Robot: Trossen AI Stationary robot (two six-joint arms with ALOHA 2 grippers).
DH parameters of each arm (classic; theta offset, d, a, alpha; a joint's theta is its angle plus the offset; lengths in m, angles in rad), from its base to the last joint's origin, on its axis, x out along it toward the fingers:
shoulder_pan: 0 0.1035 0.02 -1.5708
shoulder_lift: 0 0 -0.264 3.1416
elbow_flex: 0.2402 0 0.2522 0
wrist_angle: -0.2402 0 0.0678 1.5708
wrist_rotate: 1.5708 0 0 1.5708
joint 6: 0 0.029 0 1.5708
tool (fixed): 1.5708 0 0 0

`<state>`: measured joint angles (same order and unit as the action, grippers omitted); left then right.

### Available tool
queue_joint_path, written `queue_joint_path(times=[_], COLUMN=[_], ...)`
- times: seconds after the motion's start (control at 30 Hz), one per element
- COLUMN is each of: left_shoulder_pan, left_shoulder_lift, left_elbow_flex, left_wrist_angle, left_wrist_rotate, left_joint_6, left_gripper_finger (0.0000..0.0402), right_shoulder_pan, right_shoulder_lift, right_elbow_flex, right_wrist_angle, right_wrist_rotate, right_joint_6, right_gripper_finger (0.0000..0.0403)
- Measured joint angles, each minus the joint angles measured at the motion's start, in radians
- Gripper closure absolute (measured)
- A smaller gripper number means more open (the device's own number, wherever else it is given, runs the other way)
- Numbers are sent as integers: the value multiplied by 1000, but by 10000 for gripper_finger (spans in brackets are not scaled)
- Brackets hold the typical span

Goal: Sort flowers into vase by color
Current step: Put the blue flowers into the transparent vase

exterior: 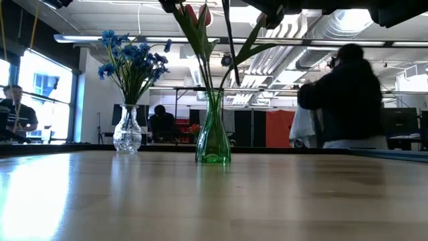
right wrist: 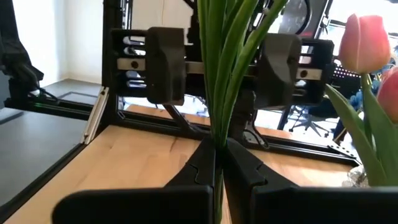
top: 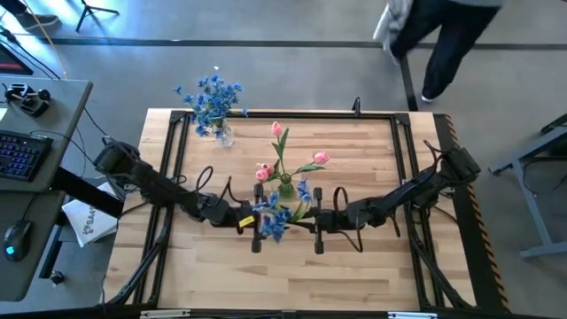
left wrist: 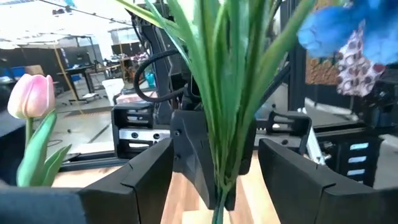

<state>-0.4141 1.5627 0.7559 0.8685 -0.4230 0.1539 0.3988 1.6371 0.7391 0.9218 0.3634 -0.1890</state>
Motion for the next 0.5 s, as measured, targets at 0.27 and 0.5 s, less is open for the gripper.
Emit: queue_joint_path(times=[0.27, 0.5], left_shoulder_pan=[36, 48], left_shoulder_lift=[0, 0], left_elbow_flex=[0, 0], left_wrist_angle=[-7, -11], left_wrist_rotate=[31, 34], left_joint_6=[-48, -48], left_gripper_finger=[209, 229], right_shoulder_pan=[0, -15], right_shoulder_lift=[0, 0], right_elbow_flex=[0, 0], right_wrist_angle=[-5, -6], right_wrist_rotate=[1, 2], right_joint_6=[-2, 9], right_gripper_finger=[400, 400])
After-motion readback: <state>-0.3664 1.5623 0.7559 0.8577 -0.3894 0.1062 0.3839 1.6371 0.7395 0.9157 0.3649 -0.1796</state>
